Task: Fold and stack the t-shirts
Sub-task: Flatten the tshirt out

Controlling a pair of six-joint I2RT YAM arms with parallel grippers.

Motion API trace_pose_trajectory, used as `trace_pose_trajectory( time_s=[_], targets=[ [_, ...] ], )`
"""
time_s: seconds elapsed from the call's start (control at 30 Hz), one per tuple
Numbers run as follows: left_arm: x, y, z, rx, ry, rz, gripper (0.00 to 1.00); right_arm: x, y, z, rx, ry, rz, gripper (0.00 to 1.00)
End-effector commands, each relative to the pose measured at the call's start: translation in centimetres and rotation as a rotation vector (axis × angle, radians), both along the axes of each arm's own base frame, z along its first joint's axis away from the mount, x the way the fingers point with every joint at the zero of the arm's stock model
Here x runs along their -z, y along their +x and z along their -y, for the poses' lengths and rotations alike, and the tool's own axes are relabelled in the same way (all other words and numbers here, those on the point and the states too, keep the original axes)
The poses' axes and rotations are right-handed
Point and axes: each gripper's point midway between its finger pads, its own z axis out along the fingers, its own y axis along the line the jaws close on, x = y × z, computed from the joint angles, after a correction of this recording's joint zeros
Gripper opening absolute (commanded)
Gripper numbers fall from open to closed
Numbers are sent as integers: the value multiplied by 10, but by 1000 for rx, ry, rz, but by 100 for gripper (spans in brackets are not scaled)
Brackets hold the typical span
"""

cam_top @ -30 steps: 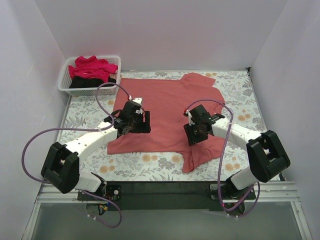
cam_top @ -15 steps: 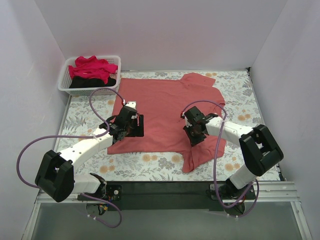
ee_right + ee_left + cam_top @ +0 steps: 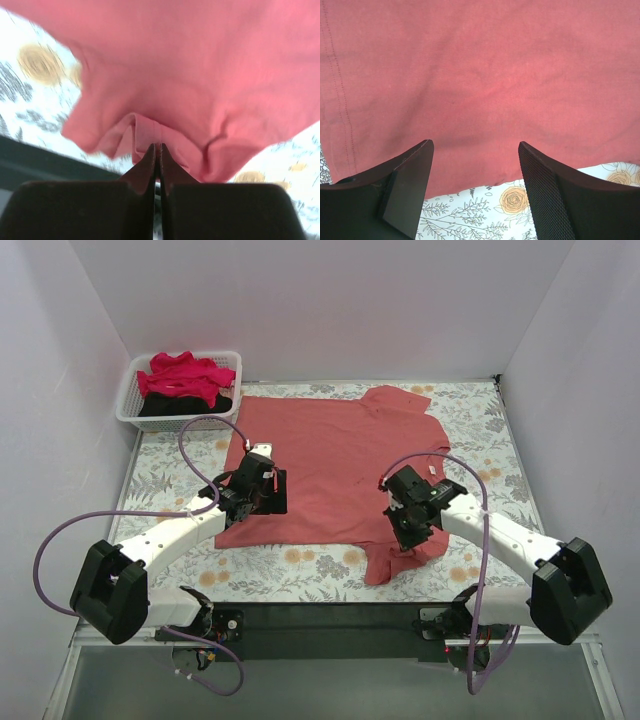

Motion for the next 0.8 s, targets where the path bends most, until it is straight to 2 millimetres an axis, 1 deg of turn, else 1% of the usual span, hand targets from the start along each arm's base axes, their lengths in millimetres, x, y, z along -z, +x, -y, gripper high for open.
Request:
trace_pose_trajectory(
  time_s=[0.0, 0.07, 0.13, 0.17, 0.23, 0.27, 0.33, 0.37, 0.47, 0.5, 0.57, 0.63, 0.67, 0.7, 0.77],
  targets=[
    [-3, 2, -6, -8, 20, 17, 68, 2, -42, 19, 69, -28, -129, 1],
    [-3, 2, -7, -11, 23, 16, 67, 0, -53, 26, 105, -30, -143, 1],
    [-3, 2, -7, -13, 27, 17, 67, -3, -64, 26, 121, -10, -172, 1],
    [-3, 2, -7, -14, 28, 17, 67, -4, -70, 32, 129, -27, -191, 1],
    [-2, 2, -9, -17, 31, 17, 67, -7, -77, 36, 137, -34, -205, 1],
    [-3, 2, -9, -16, 31, 19, 67, -7, -85, 41, 139, -51, -231, 1],
    [-2, 2, -8, -13, 31, 17, 67, -9, -93, 43, 132, -42, -247, 1],
    [-2, 1, -8, -11, 32, 15, 67, -9, -99, 48, 127, -50, -264, 4],
    [-1, 2, -9, -16, 36, 11, 67, -6, -111, 51, 111, -49, -304, 10],
    [-1, 1, -9, -14, 40, 10, 67, -3, -116, 55, 109, -66, -321, 13],
    [0, 1, -11, -21, 42, 9, 67, -3, -118, 58, 110, -73, -327, 21],
    [-1, 2, -12, -26, 46, 14, 67, -6, -121, 56, 99, -59, -339, 24],
    [-1, 1, -13, -31, 48, 13, 68, -8, -121, 56, 98, -59, -339, 28],
    [0, 1, -14, -35, 54, 13, 68, -9, -121, 56, 93, -58, -337, 40],
    [0, 2, -16, -45, 61, 15, 67, -15, -121, 55, 78, -50, -339, 51]
  ],
)
